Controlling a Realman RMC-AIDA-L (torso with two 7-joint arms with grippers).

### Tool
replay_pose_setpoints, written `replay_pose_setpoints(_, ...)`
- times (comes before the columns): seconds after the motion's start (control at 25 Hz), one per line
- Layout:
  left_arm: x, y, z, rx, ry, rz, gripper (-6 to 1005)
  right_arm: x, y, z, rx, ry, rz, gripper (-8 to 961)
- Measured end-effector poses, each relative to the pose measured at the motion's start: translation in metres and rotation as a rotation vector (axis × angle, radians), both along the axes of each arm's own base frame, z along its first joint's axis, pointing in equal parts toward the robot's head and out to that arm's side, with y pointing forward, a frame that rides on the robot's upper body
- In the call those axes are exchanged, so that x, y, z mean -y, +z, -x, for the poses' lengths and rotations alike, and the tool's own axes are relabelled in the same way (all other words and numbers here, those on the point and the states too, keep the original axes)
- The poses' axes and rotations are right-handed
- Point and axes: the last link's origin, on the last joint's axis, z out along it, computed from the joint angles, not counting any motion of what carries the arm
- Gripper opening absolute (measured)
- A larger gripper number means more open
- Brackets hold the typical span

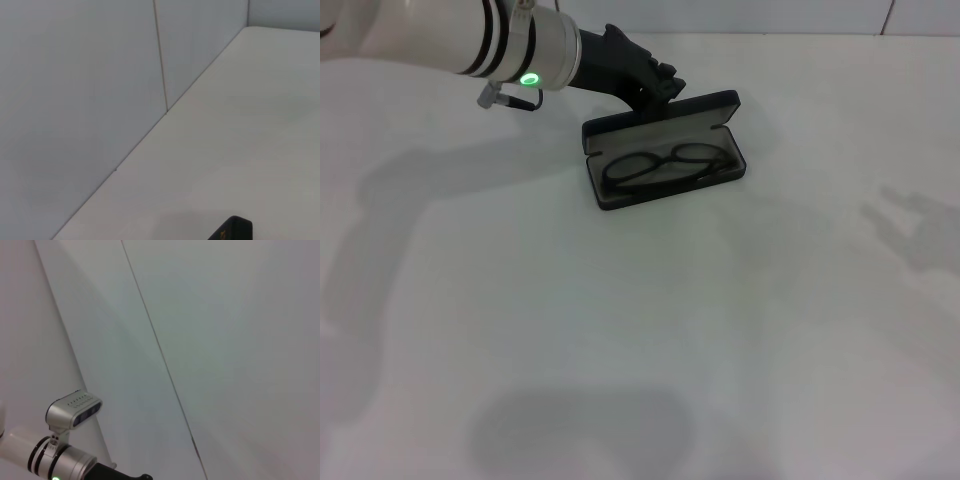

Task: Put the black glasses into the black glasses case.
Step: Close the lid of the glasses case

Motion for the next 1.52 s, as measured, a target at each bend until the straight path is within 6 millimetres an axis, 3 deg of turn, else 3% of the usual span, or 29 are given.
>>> replay_pose_setpoints(0.6,0.001,-0.011,0.009,-0.037,0.014,-0.015,283,-0.002,-0.008,-0.002,-0.015,-0.002,0.007,369)
replay_pose_setpoints(1.52,0.014,-0.021,0.018,-0.061,0.020,0.052,241,-0.006,-0.009,0.000,-0.017,0.000,0.000,374)
